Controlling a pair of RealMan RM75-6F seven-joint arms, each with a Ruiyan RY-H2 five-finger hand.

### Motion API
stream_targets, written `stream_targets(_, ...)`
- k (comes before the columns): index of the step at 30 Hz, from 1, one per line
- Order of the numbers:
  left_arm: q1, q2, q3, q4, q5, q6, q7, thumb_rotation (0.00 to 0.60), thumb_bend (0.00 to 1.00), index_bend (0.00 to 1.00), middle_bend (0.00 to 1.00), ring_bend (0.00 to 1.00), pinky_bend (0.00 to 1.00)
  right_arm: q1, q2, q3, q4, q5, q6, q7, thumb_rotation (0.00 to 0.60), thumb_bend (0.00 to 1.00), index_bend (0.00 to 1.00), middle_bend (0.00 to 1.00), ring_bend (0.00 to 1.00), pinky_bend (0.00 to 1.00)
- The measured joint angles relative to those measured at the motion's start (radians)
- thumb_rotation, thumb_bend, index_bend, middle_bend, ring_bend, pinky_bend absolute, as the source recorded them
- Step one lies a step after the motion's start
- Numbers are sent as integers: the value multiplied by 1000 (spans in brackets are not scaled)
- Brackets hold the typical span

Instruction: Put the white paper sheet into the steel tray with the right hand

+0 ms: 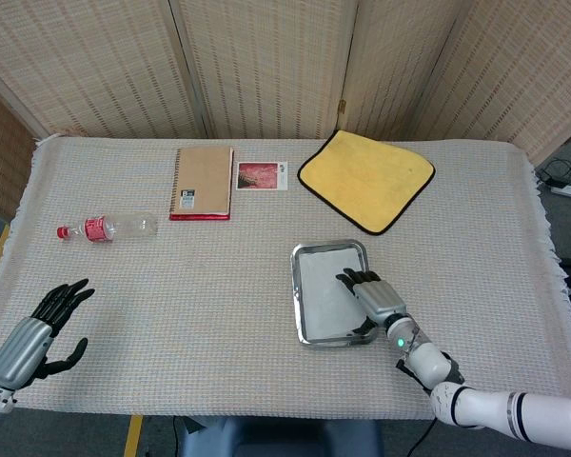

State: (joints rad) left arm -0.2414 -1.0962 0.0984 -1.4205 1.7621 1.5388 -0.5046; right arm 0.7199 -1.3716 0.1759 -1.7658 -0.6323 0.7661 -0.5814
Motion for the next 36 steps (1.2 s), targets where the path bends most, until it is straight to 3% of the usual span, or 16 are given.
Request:
stream_targets(5,1,-2,-2,-1,-1,0,10,600,562,0,0,0,0,23,15,-9,-13,24,5,26,600,267,0,0,0,0)
stream_targets(11,7,-1,-8,-4,-10,7,11,600,562,0,0,0,0,14,13,-37,-10,-102,57,56,600,265,0,0,0,0)
stream_targets(28,9,-8,-20,-2,-29,-3,20,600,563,0,0,0,0,20,104,-69,-10,-177,-56,277,600,265,0,0,0,0)
stream_targets(36,23,-9,-31,-23,-44,6,55,600,563,0,0,0,0,27,86,-94,11,-220,-76,322,600,264,0,0,0,0)
